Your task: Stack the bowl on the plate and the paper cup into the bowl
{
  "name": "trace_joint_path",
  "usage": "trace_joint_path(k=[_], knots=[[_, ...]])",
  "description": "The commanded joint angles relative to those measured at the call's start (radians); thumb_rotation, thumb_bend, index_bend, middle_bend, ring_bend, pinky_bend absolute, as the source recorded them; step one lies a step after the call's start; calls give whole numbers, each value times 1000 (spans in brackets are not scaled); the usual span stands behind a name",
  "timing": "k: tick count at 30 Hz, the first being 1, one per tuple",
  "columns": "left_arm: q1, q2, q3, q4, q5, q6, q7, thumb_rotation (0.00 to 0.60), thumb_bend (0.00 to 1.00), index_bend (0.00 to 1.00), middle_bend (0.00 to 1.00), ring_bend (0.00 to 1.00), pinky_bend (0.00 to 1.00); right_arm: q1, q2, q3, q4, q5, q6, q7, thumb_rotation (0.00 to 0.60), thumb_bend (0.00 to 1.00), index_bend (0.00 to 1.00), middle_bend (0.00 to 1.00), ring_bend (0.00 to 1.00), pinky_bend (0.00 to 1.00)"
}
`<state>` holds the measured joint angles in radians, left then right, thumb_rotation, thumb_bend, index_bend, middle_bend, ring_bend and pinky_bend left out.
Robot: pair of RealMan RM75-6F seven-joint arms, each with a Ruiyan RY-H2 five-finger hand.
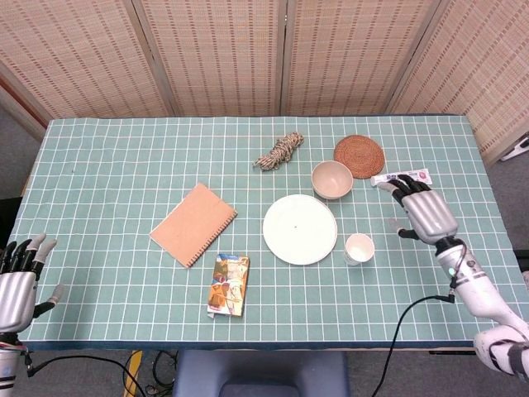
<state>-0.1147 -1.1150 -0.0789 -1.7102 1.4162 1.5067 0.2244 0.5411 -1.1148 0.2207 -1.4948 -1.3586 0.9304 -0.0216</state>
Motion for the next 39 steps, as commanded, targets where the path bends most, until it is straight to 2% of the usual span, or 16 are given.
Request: trace_joint_path(k=[1, 10, 20, 39], knots=[[2, 1, 0, 1, 0, 2, -1, 600, 286, 126, 19, 87, 32, 73, -66, 21, 82, 46, -77, -19, 600, 350, 182, 187, 90, 208], [21, 8, 1, 2, -7, 20, -6, 600, 287, 126, 19, 87, 32, 204, -210, 22, 295, 102, -212, -39, 600, 345, 202, 187, 90, 208], [32, 9, 0, 11, -14, 25, -17, 600, 287, 126, 19, 87, 32, 294, -338, -11, 483, 122, -312, -68, 600, 342, 220, 187, 90, 208], [40, 18, -7, 10, -20, 28, -21, 600, 286, 128, 19, 87, 32, 365, -517, -23, 753, 119, -345, -7, 600, 287, 381, 217, 90, 208]])
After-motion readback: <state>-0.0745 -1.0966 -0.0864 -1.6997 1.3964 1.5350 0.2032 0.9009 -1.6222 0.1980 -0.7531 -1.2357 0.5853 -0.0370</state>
